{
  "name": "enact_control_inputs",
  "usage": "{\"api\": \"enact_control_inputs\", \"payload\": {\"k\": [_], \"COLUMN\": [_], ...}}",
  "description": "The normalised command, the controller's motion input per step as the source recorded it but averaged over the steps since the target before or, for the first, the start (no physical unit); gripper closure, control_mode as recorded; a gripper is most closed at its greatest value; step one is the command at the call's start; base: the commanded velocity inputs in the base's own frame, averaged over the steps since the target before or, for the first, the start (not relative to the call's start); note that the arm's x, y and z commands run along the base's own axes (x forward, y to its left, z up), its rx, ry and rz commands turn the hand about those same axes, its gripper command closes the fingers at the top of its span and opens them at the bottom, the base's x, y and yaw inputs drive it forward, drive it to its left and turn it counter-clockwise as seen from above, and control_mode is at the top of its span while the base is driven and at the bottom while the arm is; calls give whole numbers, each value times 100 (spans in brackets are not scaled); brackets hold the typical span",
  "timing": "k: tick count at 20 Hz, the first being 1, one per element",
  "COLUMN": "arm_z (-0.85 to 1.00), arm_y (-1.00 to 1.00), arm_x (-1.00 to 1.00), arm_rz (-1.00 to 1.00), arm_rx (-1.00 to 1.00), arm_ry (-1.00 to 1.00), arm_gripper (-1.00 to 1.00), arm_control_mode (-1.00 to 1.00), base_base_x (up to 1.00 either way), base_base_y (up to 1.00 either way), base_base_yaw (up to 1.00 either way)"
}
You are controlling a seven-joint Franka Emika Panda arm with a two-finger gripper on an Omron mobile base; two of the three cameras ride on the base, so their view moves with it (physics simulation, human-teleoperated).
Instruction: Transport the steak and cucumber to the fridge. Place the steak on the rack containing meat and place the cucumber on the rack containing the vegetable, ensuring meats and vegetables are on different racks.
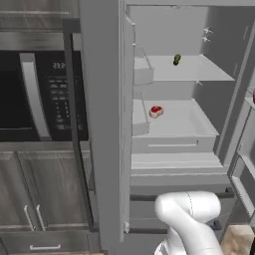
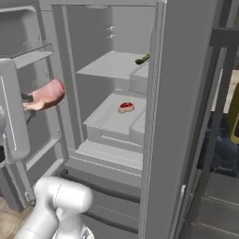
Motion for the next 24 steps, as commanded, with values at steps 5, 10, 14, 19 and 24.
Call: {"api": "enact_control_inputs", "payload": {"k": [5, 10, 14, 19, 24], "arm_z": [0, 0, 0, 0, 0], "arm_y": [0, 0, 0, 0, 0], "arm_x": [0, 0, 0, 0, 0], "arm_rz": [0, 0, 0, 0, 0], "arm_rx": [0, 0, 0, 0, 0], "arm_ry": [0, 0, 0, 0, 0], "arm_gripper": [100, 100, 100, 100, 100], "arm_control_mode": [100, 100, 100, 100, 100], "base_base_x": [52, 18, 0, 0, 0], "base_base_y": [-1, 2, 0, 0, 2], "base_base_yaw": [-8, -5, -2, -12, -6]}}
